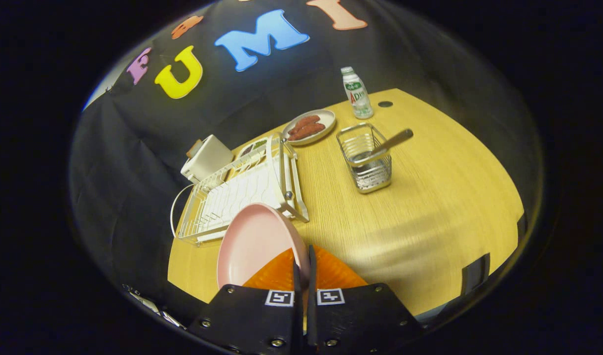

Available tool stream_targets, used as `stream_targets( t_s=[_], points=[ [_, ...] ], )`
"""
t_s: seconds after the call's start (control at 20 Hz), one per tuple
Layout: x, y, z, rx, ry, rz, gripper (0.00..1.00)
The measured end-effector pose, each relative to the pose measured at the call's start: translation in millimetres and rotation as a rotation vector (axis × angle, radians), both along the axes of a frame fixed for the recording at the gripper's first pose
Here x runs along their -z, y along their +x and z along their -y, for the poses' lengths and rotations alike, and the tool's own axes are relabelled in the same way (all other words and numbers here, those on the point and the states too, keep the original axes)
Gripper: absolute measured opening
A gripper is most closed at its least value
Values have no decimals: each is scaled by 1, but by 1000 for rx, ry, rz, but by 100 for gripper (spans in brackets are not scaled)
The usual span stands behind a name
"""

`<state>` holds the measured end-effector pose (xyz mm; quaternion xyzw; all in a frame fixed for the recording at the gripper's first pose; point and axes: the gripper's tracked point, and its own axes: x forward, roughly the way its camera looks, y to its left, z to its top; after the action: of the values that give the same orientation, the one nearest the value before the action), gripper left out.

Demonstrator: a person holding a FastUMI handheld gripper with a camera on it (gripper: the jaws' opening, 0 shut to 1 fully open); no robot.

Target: Take the plate from the dish rack, then take the spoon from the basket and place it into the plate.

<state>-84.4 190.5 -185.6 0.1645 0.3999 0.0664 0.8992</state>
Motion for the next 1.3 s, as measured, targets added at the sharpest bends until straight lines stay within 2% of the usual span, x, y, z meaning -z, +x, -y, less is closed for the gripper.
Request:
stream_targets(
  t_s=[0.4,0.75,0.95,1.05,1.3],
  points=[
    [48,6,-37,-93,0,-49,3],
    [61,16,-38,-117,-2,-51,7],
    [44,26,-22,-121,-54,17,20],
    [31,28,-12,-138,-94,52,35],
    [-15,37,23,-181,-274,217,35]
  ],
)
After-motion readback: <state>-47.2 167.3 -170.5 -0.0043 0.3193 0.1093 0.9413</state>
